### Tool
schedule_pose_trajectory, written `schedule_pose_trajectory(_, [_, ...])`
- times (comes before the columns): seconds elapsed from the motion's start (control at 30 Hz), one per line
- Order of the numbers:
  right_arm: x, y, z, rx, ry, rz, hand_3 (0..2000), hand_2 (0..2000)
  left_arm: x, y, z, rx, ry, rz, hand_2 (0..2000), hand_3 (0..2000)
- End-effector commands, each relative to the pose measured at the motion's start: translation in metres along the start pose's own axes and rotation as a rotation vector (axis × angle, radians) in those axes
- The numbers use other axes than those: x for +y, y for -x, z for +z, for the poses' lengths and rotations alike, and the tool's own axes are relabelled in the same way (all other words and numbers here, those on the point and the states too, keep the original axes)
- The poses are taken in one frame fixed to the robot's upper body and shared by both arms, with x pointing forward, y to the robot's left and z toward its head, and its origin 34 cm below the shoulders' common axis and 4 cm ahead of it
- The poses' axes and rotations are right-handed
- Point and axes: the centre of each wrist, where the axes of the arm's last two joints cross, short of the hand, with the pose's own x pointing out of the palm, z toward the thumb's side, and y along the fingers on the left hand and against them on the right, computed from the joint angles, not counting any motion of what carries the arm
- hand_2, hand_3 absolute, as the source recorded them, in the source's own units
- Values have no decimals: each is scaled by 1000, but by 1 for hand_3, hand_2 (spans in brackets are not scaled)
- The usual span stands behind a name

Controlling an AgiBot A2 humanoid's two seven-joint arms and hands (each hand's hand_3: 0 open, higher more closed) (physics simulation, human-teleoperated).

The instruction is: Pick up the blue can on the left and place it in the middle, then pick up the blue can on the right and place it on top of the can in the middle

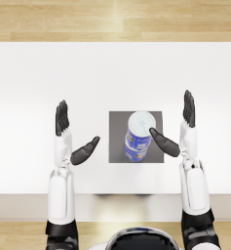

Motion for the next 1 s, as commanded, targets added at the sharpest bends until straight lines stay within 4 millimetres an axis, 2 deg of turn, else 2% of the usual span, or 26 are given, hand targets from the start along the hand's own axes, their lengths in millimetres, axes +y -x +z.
schedule_pose_trajectory(0.03, [-8, 24, 14, 7, 77, -68, 0, 0, 21, 12, 13, 12, -61, 41, 0, 0])
schedule_pose_trajectory(0.27, [-5, 53, 16, 26, 128, -115, 0, 0, 21, 29, 19, 22, -85, 103, 0, 0])
schedule_pose_trajectory(0.4, [-3, 69, 7, 31, 98, -168, 0, 0, 16, 41, 14, 26, -64, 151, 0, 0])
schedule_pose_trajectory(0.47, [1, 70, 1, 29, 74, -174, 0, 0, 14, 41, 9, 23, -43, 157, 0, 0])
schedule_pose_trajectory(0.5, [1, 64, 3, 28, 82, -152, 0, 0, 13, 38, 10, 22, -46, 143, 0, 0])
schedule_pose_trajectory(1.0, [4, 70, -3, 28, 58, -174, 0, 0, 10, 42, 5, 21, -27, 160, 0, 0])
